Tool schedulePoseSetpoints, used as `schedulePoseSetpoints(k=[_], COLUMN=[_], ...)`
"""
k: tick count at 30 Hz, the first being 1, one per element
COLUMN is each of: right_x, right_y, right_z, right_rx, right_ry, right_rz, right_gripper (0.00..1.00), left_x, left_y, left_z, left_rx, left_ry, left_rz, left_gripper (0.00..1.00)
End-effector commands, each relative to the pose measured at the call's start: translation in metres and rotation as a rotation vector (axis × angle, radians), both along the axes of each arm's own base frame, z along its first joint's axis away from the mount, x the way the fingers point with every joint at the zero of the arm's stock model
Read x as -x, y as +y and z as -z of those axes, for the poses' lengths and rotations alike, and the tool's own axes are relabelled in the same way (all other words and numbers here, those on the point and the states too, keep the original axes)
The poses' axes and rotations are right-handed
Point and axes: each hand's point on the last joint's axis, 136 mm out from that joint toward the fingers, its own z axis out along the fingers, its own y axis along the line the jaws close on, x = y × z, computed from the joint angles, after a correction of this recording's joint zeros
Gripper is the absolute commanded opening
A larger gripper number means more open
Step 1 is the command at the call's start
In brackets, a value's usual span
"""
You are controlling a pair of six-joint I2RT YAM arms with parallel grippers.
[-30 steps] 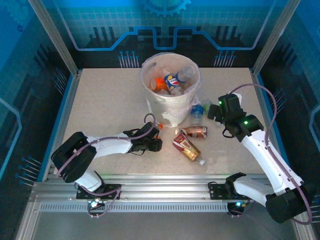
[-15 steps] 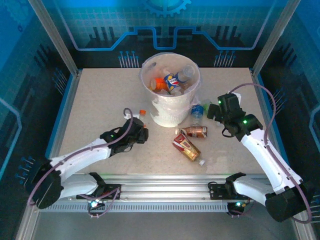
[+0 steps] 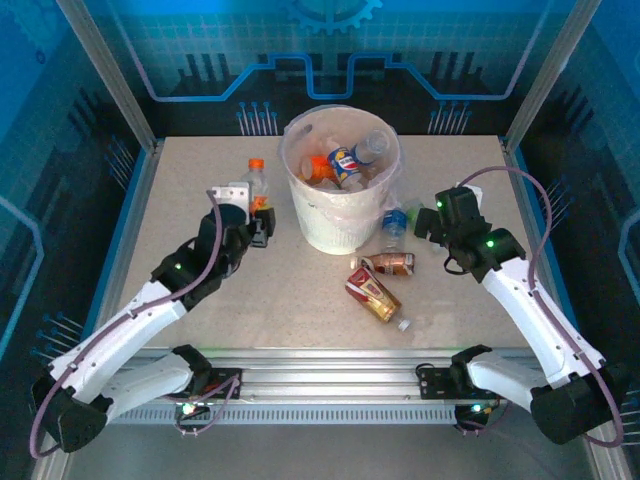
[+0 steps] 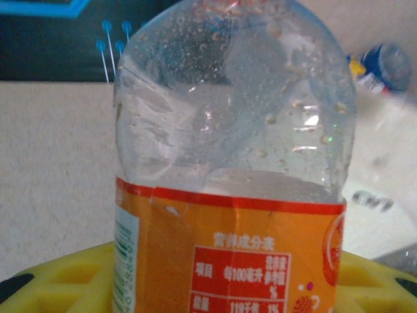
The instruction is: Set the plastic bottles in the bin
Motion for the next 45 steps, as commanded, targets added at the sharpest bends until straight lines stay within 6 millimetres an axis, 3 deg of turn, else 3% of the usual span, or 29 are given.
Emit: schedulePoseSetpoints(k=[1,8,14,20,27,34,45], right_x=[0.003,0.005,0.008,0.011,0.012,0.013,0.013], right_y=[0.002,0.002,0.0,-0.002,-0.002,-0.002,0.002], right_z=[-0.007,-0.008,-0.009,-0.01,-0.01,-0.011,-0.011], right_rx=[-0.015,-0.019,-0.017,-0.016,-0.019,-0.023,-0.031], right_ry=[-0.028,-0.027,-0.028,-0.028,-0.027,-0.031,-0.026], right_rz=[0.0,0.001,0.006,0.01,0.012,0.009,-0.014], right_gripper=[1.0,1.0,1.0,1.0,1.0,1.0,1.0], left_x=[-0.017,-0.048,-0.089,-0.127,-0.158,-0.166,-0.168], left_y=[-0.005,-0.044,-0.073,-0.092,-0.106,-0.111,-0.11], left_z=[-0.053,-0.114,-0.121,-0.114,-0.085,-0.059,-0.028], left_rx=[-0.038,-0.053,-0.081,-0.074,-0.106,-0.135,-0.171], left_ry=[-0.158,-0.287,-0.264,-0.217,-0.121,-0.047,0.041], left_rz=[0.021,0.169,0.269,0.347,0.395,0.412,0.41], left_gripper=[0.53,0.54,0.54,0.54,0.57,0.59,0.71])
